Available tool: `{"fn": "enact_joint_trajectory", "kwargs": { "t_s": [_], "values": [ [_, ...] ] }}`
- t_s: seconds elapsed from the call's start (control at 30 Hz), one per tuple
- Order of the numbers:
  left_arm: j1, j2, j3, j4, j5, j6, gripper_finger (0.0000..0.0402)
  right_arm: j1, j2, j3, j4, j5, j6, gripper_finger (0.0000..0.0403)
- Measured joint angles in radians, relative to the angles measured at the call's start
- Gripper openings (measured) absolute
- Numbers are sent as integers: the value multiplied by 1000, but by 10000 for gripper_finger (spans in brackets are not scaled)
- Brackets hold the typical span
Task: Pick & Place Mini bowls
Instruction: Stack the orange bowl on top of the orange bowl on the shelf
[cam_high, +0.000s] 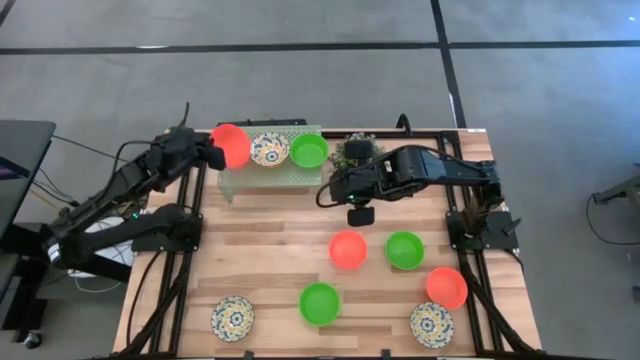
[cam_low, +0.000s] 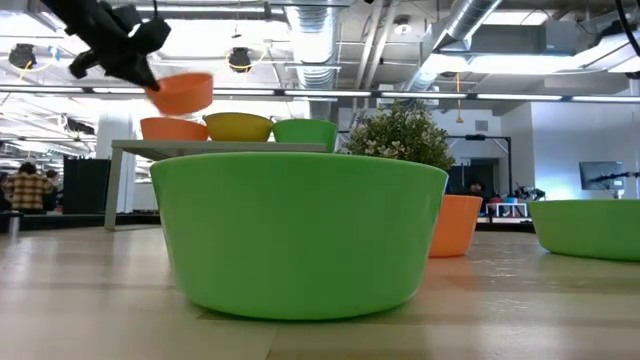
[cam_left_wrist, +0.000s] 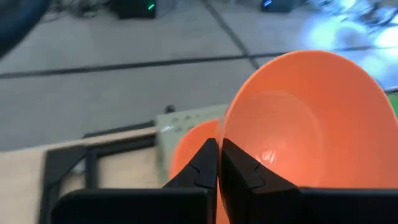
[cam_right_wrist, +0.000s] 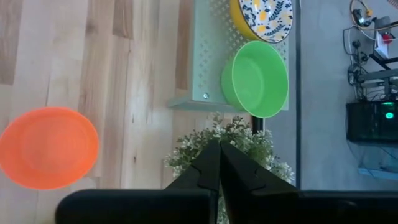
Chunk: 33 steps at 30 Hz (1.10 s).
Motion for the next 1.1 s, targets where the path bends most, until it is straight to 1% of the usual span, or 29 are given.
{"fn": "enact_joint_trajectory", "kwargs": {
  "t_s": [0.13, 0.23, 0.33, 0.47, 0.57, 0.73, 0.87, 1.1],
  "values": [
    [50, 3, 0, 2, 2, -5, 10, 0, 0, 0, 0, -2, 0, 1],
    [67, 22, 0, -2, 1, -36, 10, 0, 0, 0, 0, -22, -1, 3],
    [68, 58, -16, -7, 5, -57, 7, 0, 0, 0, 0, -29, 6, 3],
    [68, 131, -25, 1, 6, -51, 14, 1, 0, 0, 0, -29, 5, 1],
    [68, 173, -25, 31, 6, -48, 16, 1, 0, 0, 0, -29, 5, 1],
    [68, 191, -25, 81, 6, -47, 17, 1, 0, 0, 0, -29, 5, 1],
    [75, 191, -25, 81, 7, -47, 31, 1, 0, 0, 0, -29, 6, 1],
    [79, 191, -24, 81, 7, -38, 65, -6, 0, 0, 0, -30, 8, 1]
  ]
}}
